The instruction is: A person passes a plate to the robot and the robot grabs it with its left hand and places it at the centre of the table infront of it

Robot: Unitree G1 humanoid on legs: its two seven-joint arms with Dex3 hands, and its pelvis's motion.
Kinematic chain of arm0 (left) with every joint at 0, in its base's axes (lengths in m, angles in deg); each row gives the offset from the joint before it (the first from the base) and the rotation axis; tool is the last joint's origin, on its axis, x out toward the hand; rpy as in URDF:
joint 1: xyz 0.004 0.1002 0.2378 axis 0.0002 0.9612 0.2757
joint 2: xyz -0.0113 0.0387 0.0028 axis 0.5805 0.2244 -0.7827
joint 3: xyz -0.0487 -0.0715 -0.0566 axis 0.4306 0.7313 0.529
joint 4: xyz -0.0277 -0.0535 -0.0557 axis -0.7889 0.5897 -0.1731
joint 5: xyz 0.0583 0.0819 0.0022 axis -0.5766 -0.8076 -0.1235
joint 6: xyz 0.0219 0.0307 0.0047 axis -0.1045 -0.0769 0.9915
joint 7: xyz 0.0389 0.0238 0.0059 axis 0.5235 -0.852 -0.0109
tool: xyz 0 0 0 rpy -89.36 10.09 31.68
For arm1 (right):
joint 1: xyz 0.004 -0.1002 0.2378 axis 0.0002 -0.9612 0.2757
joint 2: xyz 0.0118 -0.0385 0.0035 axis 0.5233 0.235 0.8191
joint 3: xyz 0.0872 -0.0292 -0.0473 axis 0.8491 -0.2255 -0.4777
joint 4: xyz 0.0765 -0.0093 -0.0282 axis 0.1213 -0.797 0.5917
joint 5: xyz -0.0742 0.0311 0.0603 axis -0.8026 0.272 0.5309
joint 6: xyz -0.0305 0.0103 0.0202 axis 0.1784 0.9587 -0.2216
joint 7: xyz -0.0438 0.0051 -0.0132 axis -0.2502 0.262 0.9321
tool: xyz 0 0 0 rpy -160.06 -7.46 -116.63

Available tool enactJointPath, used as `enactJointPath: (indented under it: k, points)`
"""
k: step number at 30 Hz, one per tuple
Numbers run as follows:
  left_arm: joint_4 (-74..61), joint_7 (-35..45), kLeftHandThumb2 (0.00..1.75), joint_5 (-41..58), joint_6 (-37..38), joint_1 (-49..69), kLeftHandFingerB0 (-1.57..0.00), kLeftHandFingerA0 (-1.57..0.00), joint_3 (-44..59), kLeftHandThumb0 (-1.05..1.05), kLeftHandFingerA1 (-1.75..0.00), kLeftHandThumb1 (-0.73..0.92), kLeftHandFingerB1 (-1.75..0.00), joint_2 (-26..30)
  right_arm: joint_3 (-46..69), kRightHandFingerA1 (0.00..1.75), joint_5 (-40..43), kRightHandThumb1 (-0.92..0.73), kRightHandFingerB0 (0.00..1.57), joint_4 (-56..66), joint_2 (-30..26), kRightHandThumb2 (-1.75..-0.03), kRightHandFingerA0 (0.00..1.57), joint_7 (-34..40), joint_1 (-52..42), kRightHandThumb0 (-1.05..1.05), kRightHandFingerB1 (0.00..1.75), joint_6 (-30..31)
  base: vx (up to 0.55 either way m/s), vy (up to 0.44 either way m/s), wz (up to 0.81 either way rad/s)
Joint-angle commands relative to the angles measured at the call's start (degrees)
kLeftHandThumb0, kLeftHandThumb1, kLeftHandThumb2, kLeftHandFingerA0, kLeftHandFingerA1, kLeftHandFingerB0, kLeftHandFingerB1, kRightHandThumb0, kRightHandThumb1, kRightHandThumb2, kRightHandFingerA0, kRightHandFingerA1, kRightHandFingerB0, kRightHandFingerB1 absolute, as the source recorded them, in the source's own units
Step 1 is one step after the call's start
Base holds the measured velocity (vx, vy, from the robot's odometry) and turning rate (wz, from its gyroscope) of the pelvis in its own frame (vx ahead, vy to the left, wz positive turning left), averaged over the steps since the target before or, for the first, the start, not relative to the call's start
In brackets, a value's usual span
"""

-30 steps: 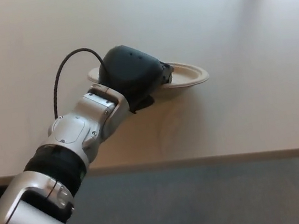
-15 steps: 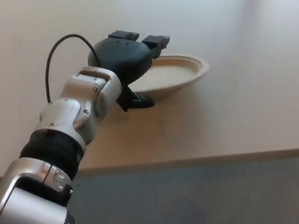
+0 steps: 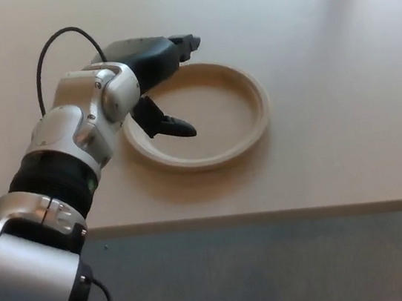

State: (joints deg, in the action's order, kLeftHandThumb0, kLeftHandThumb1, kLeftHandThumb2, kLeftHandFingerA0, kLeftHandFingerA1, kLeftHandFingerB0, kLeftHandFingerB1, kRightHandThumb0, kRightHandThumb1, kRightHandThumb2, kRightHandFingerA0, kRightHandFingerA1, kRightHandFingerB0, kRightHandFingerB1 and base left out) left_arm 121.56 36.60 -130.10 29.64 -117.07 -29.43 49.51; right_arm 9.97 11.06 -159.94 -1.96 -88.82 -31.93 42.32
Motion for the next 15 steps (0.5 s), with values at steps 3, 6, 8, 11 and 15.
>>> enactJointPath:
  k: [3, 6, 8, 11, 15]
  points:
    - [2.28, 24.64, 0.79, 9.93, -12.59, -4.02, 0.00, -0.34, 3.34, -1.05, -0.41, 0.45, -0.05, 3.26, -0.60, 0.61, -0.58, -0.74, 0.40, -0.26, -0.46, -0.62, 0.53, -0.81, -3.49, -0.71, 0.48, -0.42, 0.00, 0.000, 0.00]
    - [1.52, 25.11, 0.58, 11.32, -11.92, -3.25, 0.00, -0.34, 4.39, -0.99, -0.38, 0.55, -0.06, 3.74, -0.93, 0.59, -0.91, -0.74, 0.37, -0.31, -0.42, -0.62, 0.49, -0.70, -3.70, -0.71, 0.46, -0.34, 0.00, 0.000, 0.00]
    - [0.08, 25.30, 0.90, 12.61, -11.11, -2.08, 0.00, -0.01, 5.35, -0.83, -0.13, 0.44, 0.00, 4.32, -0.96, 0.57, -0.89, -0.74, 0.36, -0.35, -0.26, -0.62, 0.47, -0.41, -4.11, -0.70, 0.45, -0.15, 0.00, 0.000, 0.00]
    - [-10.86, 18.87, 0.96, 16.55, -3.20, 6.92, 0.00, 0.00, 8.57, -0.93, -0.01, 0.49, 0.00, 6.53, -1.72, 0.56, -1.44, -0.77, 0.36, -0.14, -0.46, -0.63, 0.45, -0.52, -5.65, -0.70, 0.45, -0.83, 0.00, 0.000, 0.00]
    - [-29.43, 16.14, 1.02, 21.11, -0.39, 18.96, -0.07, -0.14, 12.95, -1.02, 0.00, 0.62, -0.02, 8.38, -2.14, 0.59, -1.49, -0.76, 0.34, -0.11, -0.14, -0.62, 0.45, 0.21, -7.03, -0.71, 0.46, -0.77, 0.00, 0.000, 0.00]
